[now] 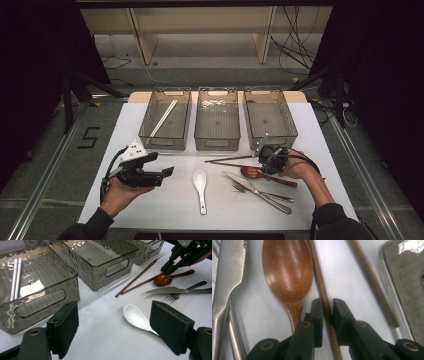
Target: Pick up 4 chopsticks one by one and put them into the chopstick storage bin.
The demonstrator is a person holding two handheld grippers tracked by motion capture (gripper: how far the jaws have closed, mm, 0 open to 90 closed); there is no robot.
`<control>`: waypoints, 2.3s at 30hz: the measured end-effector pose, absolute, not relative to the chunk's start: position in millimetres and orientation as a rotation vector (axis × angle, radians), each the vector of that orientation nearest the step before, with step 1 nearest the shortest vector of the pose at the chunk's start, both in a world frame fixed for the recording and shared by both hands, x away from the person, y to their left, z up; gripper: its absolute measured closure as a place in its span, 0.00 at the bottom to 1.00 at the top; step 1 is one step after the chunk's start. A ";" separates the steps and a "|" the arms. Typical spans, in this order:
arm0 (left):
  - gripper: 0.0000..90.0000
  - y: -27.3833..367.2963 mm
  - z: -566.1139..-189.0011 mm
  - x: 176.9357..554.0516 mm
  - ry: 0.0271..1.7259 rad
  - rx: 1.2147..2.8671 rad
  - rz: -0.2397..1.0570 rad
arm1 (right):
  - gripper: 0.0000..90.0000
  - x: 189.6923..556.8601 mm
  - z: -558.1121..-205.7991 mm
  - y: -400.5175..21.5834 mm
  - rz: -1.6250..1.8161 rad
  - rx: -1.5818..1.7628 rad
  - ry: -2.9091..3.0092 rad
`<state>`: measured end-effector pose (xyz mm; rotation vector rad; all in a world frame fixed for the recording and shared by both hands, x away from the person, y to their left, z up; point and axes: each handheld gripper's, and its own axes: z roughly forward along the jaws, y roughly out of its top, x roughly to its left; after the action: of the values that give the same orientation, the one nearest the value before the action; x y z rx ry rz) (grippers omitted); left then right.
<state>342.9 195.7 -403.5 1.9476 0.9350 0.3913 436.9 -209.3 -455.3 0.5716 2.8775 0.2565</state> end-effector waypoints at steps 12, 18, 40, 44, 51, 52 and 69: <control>0.25 196.0 -404.4 343.7 0.940 1.949 0.385 | 0.94 433.4 -455.2 -208.5 0.217 0.456 2.889; 0.25 196.1 -404.7 343.9 0.943 1.947 0.383 | 0.94 433.2 -455.1 -208.7 0.212 0.418 2.890; 0.25 198.8 -405.7 345.7 0.957 1.940 0.380 | 0.95 421.2 -432.7 -211.9 0.382 0.409 2.828; 0.25 198.7 -405.6 345.6 0.956 1.937 0.376 | 0.95 418.1 -423.6 -209.9 0.478 0.429 2.809; 0.21 197.9 -404.9 345.7 0.954 1.909 0.369 | 0.95 412.1 -407.3 -198.6 0.682 0.484 2.733; 0.21 198.0 -404.9 345.9 0.953 1.906 0.365 | 0.95 410.5 -405.3 -196.0 0.705 0.491 2.722; 0.18 174.5 -401.0 361.3 0.967 1.788 0.261 | 0.95 394.1 -394.6 -155.6 0.951 0.504 2.640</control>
<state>361.3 174.5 -401.0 1.7884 0.9669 0.2612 394.1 -155.6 -394.6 0.5039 2.6402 0.9512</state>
